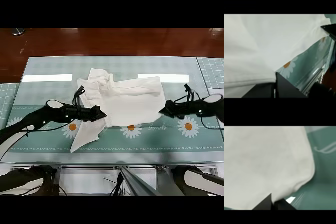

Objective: Fold the shirts.

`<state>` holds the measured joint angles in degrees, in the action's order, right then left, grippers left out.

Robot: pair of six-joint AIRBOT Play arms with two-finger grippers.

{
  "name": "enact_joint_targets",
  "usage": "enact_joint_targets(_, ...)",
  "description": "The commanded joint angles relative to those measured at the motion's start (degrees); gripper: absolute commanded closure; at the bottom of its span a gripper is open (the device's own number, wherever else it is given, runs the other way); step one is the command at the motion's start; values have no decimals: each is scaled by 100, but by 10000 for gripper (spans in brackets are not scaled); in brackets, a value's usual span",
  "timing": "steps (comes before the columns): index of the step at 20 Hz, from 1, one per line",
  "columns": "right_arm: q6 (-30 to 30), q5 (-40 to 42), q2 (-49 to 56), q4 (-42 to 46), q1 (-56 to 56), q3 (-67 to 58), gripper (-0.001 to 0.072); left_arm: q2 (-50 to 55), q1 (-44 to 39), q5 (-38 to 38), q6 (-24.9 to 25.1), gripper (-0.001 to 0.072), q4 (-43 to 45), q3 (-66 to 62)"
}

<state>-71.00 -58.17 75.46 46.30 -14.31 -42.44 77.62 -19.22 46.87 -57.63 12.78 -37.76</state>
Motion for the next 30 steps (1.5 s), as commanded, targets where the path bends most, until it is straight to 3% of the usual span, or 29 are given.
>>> enact_joint_targets(1,-122,-758,-33,376,190,-1316,686,-330,525,492,15,680,-20,-498)
enact_joint_targets(3,-271,-986,-278,422,190,-2693,687,-887,1139,680,13,680,-20,-1399)
enact_joint_targets(6,-691,-1104,-437,750,190,-5257,687,-1694,2009,201,-50,681,271,-3147)
enact_joint_targets(10,-940,-1534,-769,894,190,-7820,687,-2544,2929,11,-1099,681,1871,-5211)
enact_joint_targets(16,-1095,-1587,-2658,2081,192,-7683,686,-4225,3617,166,-2179,681,4725,-5945)
enact_joint_targets(22,-1517,-2291,-3856,2973,190,-7302,686,-5436,3696,1364,-2223,680,6432,-5945)
enact_joint_targets(27,-1672,-2750,-4052,3053,192,-6710,686,-5589,3694,2227,-2739,680,6520,-5383)
enact_joint_targets(30,-1687,-2800,-4050,3027,192,-5855,686,-5552,3694,2271,-2752,680,5604,-4194)
